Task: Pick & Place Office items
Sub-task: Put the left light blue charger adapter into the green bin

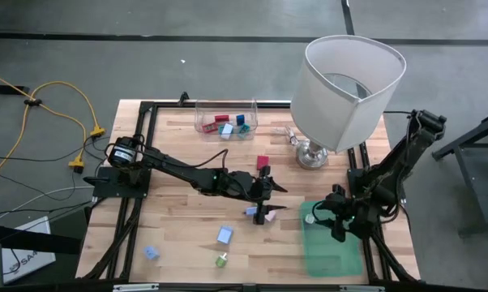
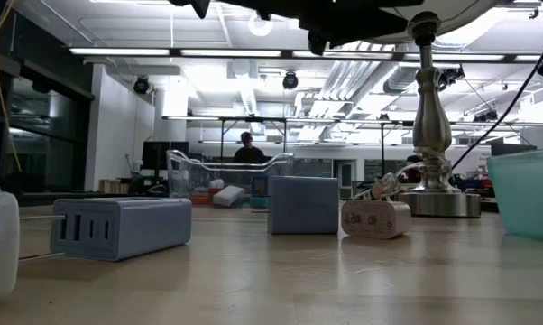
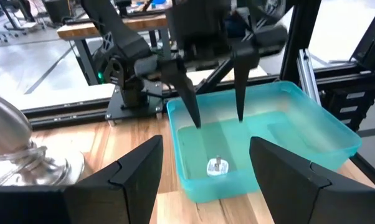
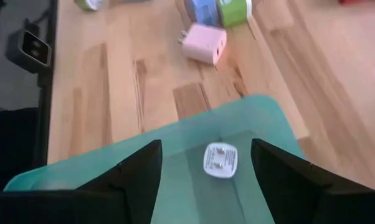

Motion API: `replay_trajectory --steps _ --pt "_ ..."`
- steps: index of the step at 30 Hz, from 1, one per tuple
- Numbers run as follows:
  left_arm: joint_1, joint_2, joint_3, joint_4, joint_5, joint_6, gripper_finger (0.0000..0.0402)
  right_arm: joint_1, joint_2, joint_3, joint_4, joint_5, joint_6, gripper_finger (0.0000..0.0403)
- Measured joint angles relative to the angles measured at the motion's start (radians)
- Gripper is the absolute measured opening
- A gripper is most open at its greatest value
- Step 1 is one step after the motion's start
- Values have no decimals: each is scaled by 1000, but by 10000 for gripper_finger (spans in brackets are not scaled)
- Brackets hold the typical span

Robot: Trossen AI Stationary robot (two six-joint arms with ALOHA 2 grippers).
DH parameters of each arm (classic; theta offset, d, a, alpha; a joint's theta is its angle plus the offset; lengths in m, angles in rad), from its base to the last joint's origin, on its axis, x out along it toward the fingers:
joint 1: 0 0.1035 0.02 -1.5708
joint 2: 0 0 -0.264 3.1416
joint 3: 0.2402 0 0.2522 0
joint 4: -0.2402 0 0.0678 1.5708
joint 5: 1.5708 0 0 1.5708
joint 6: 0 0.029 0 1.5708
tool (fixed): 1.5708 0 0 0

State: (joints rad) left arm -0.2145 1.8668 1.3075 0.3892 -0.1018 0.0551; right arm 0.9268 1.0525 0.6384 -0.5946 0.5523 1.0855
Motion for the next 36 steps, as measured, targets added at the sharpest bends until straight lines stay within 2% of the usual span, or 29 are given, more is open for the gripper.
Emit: replay_trajectory --steps 15,36 --pt "-40 -64 -1 -179 -7 -48 232 -82 -114 0 65 -3 -250 233" --pt "-53 -74 0 -254 -7 -87 232 -84 -113 0 161 -6 -278 233"
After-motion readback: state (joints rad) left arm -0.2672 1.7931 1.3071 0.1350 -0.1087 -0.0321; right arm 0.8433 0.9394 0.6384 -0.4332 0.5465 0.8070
